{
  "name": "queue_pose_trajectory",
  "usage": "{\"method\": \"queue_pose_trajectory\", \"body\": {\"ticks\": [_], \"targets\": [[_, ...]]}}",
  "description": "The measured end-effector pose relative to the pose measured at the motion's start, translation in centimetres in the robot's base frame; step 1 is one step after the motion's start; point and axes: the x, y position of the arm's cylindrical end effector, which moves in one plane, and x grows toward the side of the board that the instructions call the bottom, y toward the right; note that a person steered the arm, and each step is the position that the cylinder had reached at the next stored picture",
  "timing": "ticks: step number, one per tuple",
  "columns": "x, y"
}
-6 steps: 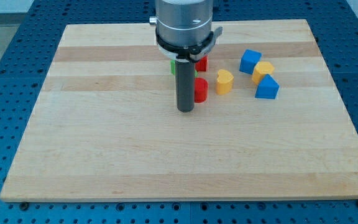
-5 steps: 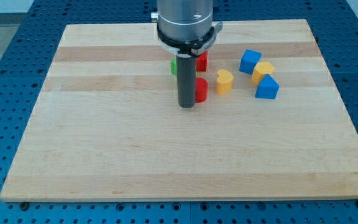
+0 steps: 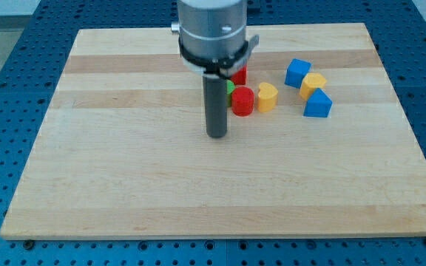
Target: Push the yellow hexagon in between the blue cube and blue triangle
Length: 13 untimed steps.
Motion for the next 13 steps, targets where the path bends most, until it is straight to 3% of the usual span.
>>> {"method": "queue_pose_trajectory", "body": {"ticks": [2, 5, 12, 13], "targets": [[0.5, 17.5], [-7.5, 15.6], [-12.3, 13.1], [-11.8, 15.5]]}}
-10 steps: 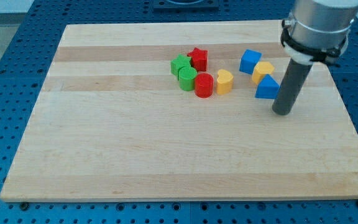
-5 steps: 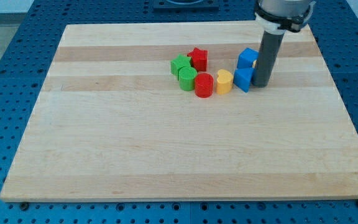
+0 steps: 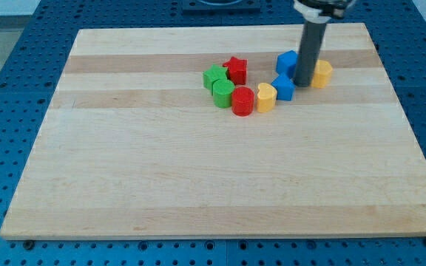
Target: Push the yellow hexagon in between the blue cube and blue triangle
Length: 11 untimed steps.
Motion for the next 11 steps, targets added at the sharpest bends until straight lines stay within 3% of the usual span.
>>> {"method": "queue_pose_trajectory", "body": {"ticks": [2, 3, 4, 5, 8, 11], "targets": [[2.8, 3.7], [2.5, 5.8], [-0.6, 6.5], [-2.5, 6.5], [-2.4, 1.1], [-2.4, -0.1]]}}
